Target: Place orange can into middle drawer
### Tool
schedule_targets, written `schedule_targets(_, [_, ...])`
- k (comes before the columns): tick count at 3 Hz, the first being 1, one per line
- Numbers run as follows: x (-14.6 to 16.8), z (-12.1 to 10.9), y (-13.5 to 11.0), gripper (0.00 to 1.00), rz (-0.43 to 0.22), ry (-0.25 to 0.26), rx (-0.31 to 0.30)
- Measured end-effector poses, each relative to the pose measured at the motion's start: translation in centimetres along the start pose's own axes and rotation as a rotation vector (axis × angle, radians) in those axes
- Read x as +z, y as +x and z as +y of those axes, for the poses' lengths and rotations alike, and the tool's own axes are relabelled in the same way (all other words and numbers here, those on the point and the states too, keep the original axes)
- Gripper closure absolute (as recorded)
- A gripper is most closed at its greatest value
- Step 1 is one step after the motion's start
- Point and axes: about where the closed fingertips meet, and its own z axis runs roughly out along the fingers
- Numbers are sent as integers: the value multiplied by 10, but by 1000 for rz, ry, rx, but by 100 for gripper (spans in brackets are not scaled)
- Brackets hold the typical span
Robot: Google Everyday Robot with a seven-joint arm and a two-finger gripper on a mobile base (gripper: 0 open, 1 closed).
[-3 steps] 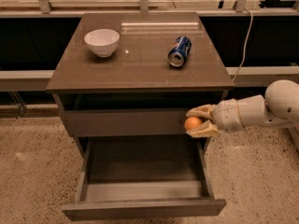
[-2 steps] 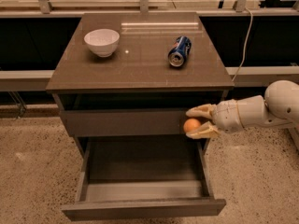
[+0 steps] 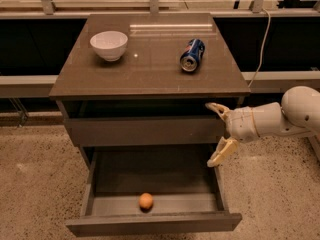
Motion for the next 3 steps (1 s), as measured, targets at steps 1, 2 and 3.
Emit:
schedule_targets(1, [-1, 20, -7, 0, 3, -12, -71])
schedule_targets(2, [0, 74, -7, 0, 29, -49, -148])
schedule_targets(3, [0, 74, -7, 0, 29, -49, -148])
